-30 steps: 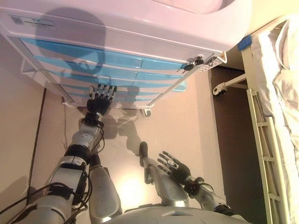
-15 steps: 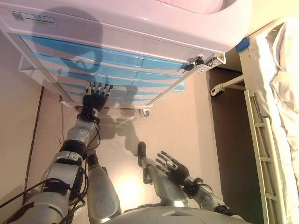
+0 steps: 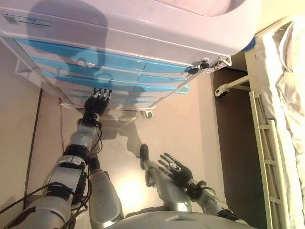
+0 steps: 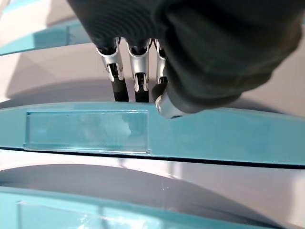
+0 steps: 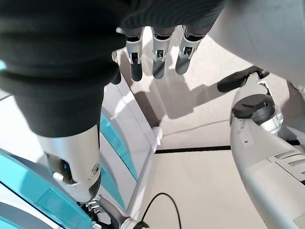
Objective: Open the drawer and pick up the medicine
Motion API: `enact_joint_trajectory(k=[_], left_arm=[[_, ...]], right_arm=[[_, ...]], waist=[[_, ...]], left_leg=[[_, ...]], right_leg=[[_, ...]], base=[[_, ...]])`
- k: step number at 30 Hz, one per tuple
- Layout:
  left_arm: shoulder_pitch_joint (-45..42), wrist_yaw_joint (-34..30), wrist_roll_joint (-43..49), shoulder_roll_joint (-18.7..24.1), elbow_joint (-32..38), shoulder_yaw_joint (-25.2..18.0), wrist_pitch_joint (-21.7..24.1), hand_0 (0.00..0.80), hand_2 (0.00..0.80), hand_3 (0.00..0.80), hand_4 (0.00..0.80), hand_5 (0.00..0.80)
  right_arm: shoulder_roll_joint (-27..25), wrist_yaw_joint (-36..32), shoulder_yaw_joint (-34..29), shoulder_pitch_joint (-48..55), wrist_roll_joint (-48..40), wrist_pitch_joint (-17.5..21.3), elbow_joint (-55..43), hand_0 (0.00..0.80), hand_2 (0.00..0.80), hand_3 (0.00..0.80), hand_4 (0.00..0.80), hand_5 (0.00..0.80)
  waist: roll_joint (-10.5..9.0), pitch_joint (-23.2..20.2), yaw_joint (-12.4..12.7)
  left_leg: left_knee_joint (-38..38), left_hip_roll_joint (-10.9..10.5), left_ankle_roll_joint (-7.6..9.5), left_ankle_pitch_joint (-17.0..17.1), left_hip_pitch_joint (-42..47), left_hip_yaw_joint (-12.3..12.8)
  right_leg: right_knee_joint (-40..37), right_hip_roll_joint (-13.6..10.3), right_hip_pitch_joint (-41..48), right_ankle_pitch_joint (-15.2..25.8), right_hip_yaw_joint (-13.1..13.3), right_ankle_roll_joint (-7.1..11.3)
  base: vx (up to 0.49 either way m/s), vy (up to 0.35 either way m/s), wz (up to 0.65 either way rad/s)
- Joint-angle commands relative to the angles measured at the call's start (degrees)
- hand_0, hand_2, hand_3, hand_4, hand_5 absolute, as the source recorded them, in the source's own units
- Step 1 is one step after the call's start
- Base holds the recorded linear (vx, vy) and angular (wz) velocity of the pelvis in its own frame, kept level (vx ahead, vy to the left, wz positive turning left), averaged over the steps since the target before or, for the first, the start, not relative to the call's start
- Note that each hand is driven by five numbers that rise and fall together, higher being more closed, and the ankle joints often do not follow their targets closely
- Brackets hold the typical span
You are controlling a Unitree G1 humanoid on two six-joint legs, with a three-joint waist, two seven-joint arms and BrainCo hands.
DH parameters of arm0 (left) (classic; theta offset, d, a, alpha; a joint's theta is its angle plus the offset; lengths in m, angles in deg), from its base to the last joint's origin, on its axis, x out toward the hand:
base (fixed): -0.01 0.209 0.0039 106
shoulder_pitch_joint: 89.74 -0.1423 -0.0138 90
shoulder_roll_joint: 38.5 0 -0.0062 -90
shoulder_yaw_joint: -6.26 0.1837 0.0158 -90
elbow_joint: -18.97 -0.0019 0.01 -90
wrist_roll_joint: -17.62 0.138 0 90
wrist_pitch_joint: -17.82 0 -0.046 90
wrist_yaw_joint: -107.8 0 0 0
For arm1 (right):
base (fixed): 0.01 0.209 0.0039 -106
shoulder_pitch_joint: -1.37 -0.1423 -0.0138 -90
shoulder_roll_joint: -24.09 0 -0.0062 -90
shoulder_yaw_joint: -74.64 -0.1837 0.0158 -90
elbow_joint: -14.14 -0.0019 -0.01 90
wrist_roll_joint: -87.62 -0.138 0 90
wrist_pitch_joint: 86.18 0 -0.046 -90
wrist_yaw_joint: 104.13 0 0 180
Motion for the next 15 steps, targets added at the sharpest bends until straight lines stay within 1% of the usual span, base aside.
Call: enact_joint_trajectory(k=[1, 8, 15], left_arm=[[-1.27, -7.95, 2.18, 0.91, 3.22, -1.41, 0.11, 0.8, 0.8, 0.8, 0.8, 0.8], [-8.02, -12.12, 5.66, -0.46, 1.4, -1.55, -0.39, 0.8, 0.8, 0.8, 0.8, 0.8], [-15.72, -14.63, 4.83, -3.18, 1.89, -1.56, 1.31, 0.8, 0.8, 0.8, 0.8, 0.8]], right_arm=[[-0.22, 0.37, 2.59, 4.67, 0.01, -1.54, -3.49, 0.0, 0.0, 0.0, 0.0, 0.0], [-0.79, 1.55, 1.39, 4.63, 0.28, -2.19, -5.27, 0.0, 0.0, 0.0, 0.0, 0.0], [-1.97, 2.68, -0.24, 4.6, 0.95, -1.93, -7.07, 0.0, 0.0, 0.0, 0.0, 0.0]], waist=[[0.82, 0.44, 1.5], [1.45, 1.96, 2.69], [2.83, 3.82, 3.98]], left_leg=[[-7.9, -2.97, 4.37, 4.14, 1.95, -1.23], [-8.23, -3.16, 3.95, 5.03, 2.21, -2.83], [-7.74, -3.85, 3.65, 5.86, 1.55, -4.66]], right_leg=[[1.67, -0.59, 1.63, -1.06, -0.28, 3.73], [2.18, -0.6, 1.96, -1.28, -1.82, 3.08], [3.43, -0.95, 1.63, -1.88, -3.47, 2.47]], base=[[0.005, -0.028, 0.08], [0.003, -0.007, 0.13], [-0.012, 0.033, 0.08]])
